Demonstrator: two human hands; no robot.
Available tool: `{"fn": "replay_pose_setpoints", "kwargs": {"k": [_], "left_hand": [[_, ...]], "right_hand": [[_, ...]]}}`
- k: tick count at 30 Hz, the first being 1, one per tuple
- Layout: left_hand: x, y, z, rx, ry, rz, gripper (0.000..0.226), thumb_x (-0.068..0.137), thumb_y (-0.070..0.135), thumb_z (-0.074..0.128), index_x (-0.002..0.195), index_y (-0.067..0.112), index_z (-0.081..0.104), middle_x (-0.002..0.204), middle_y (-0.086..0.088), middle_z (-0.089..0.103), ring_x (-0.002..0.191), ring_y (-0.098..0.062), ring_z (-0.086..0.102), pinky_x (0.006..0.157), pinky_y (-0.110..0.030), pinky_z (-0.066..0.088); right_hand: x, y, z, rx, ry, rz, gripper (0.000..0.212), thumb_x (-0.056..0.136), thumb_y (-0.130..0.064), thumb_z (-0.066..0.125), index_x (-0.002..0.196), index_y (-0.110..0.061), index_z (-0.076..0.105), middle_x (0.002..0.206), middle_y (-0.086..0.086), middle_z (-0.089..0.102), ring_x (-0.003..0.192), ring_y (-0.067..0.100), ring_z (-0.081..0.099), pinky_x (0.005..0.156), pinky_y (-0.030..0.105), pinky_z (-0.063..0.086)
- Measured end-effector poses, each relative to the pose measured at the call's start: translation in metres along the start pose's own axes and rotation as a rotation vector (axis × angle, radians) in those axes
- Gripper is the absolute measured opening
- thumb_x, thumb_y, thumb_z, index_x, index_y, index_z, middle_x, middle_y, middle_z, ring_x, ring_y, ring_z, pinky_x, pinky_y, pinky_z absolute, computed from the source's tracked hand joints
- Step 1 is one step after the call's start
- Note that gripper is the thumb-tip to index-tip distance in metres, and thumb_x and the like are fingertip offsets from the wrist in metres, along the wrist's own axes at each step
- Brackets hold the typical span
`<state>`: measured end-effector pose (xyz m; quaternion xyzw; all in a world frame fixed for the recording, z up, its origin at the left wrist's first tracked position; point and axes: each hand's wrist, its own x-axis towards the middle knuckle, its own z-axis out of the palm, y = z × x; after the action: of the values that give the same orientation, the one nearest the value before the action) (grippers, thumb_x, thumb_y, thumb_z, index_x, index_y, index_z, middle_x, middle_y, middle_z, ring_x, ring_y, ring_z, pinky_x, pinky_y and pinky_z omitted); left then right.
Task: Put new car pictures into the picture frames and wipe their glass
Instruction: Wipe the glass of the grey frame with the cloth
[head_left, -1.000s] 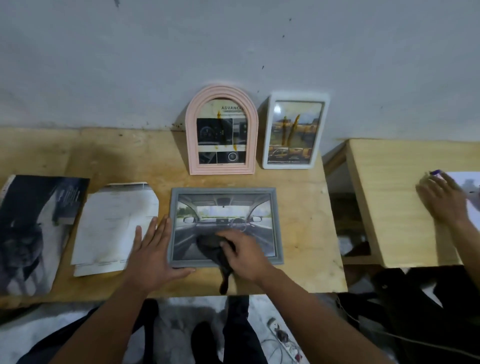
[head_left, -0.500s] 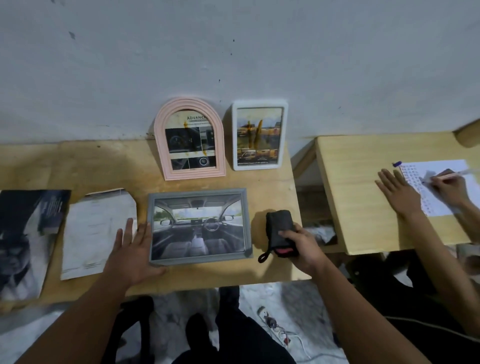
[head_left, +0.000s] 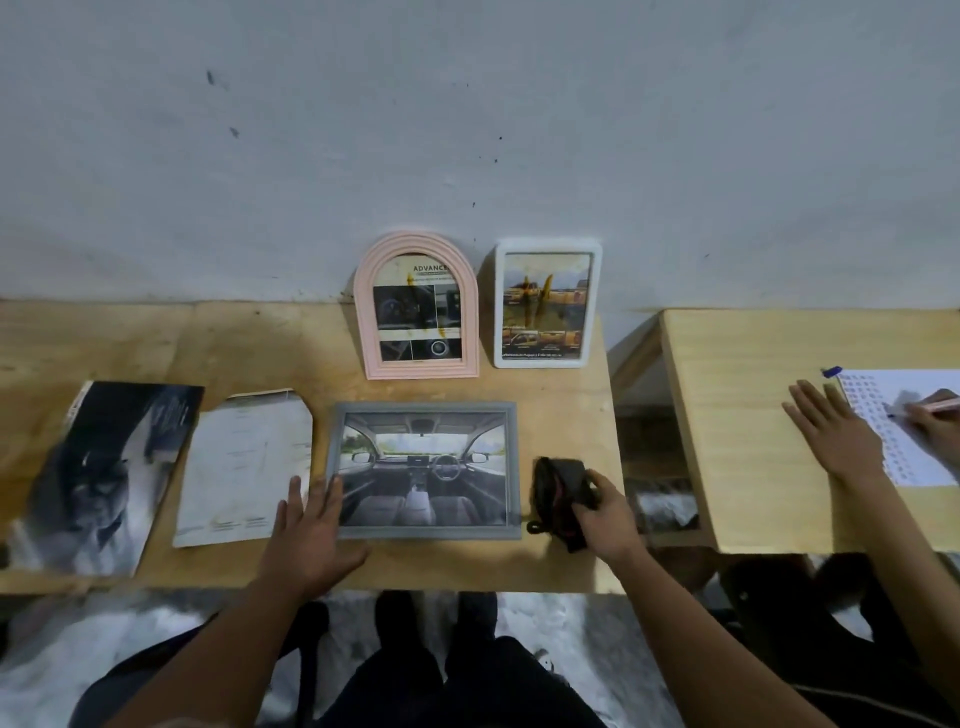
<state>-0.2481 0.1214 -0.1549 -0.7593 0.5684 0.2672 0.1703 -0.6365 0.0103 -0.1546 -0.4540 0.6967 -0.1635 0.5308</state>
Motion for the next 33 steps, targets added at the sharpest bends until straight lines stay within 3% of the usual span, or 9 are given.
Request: {"fn": "replay_pose_setpoints", "kwargs": {"k": [5,8,11,13,15,19,25,30,33], "left_hand": [[-0.003,0.0,0.001,-0.135,-0.001,-0.03,0.107,0.089,0.067,0.056,0.164,0.024,-0.006,0.173,-0.004,-0.007,0.159,-0.032,-0.005,0.127,-0.046,0.017],[-0.001,-0.001,-0.006,-0.284,0.029,-0.041,0.102,0.09,0.06,0.062,0.164,0.024,0.003,0.172,-0.004,0.011,0.151,-0.032,0.029,0.116,-0.045,0.038],[0.009,-0.004,-0.014,-0.512,0.055,-0.095,0.095,0.087,0.056,0.071,0.161,0.023,0.022,0.155,-0.012,0.044,0.131,-0.032,0.055,0.103,-0.044,0.051],[0.017,-0.006,-0.021,-0.661,0.065,-0.132,0.086,0.085,0.053,0.075,0.154,0.022,0.035,0.137,-0.01,0.059,0.118,-0.032,0.063,0.095,-0.042,0.054],[0.023,-0.005,-0.026,-0.791,0.087,-0.153,0.082,0.082,0.056,0.076,0.149,0.022,0.042,0.128,-0.006,0.062,0.117,-0.033,0.063,0.094,-0.041,0.052],[0.033,-0.001,-0.028,-1.03,0.101,-0.287,0.082,0.087,0.054,0.074,0.153,0.017,0.04,0.15,-0.01,0.051,0.136,-0.035,0.051,0.108,-0.047,0.043],[0.03,-0.015,-0.029,-1.118,0.165,-0.358,0.078,0.071,0.073,0.067,0.127,0.019,0.066,0.118,-0.009,0.064,0.104,-0.031,0.067,0.099,-0.05,0.055],[0.02,-0.04,-0.053,-1.152,0.312,-0.397,0.043,0.096,0.039,0.067,0.131,0.015,0.062,0.13,-0.014,0.049,0.112,-0.035,0.059,0.099,-0.041,0.047],[0.022,-0.081,-0.069,-1.176,0.469,-0.401,0.027,0.097,0.037,0.065,0.119,0.022,0.064,0.125,-0.01,0.052,0.097,-0.024,0.056,0.091,-0.036,0.044]], "right_hand": [[-0.014,-0.009,0.018,-0.621,-0.02,0.058,0.087,0.094,-0.029,0.063,0.161,-0.019,0.008,0.143,0.019,0.034,0.123,0.042,0.051,0.099,0.05,0.05],[-0.024,-0.031,0.028,-0.769,0.135,-0.047,0.087,0.092,-0.029,0.062,0.161,-0.023,0.01,0.144,0.015,0.033,0.132,0.039,0.04,0.102,0.051,0.046],[-0.021,-0.048,0.041,-0.603,0.086,-0.242,0.067,0.095,-0.024,0.061,0.155,-0.026,0.031,0.139,0.011,0.047,0.124,0.034,0.052,0.097,0.047,0.053],[-0.013,-0.061,0.055,-0.444,-0.084,-0.128,0.059,0.097,-0.022,0.063,0.151,-0.017,0.04,0.134,0.012,0.056,0.12,0.033,0.059,0.094,0.044,0.055],[-0.004,-0.071,0.069,-0.327,-0.171,0.037,0.054,0.095,-0.019,0.067,0.143,-0.006,0.047,0.12,0.013,0.063,0.107,0.031,0.065,0.092,0.044,0.058],[0.013,-0.067,0.091,-0.271,-0.125,0.177,0.055,0.086,-0.034,0.075,0.129,-0.006,0.056,0.119,0.014,0.067,0.101,0.029,0.066,0.09,0.043,0.058],[-0.008,-0.068,0.095,-0.171,-0.079,0.153,0.011,0.092,-0.016,0.073,0.099,-0.01,0.068,0.088,0.002,0.073,0.083,0.019,0.069,0.062,0.021,0.051],[-0.014,-0.084,0.125,-0.153,-0.039,0.009,0.033,0.093,-0.022,0.075,0.122,-0.013,0.062,0.104,0.002,0.069,0.098,0.023,0.067,0.088,0.04,0.057],[-0.022,-0.116,0.161,-0.162,-0.054,-0.097,0.045,0.093,-0.024,0.075,0.134,-0.016,0.06,0.104,-0.001,0.069,0.092,0.014,0.068,0.077,0.028,0.058]]}}
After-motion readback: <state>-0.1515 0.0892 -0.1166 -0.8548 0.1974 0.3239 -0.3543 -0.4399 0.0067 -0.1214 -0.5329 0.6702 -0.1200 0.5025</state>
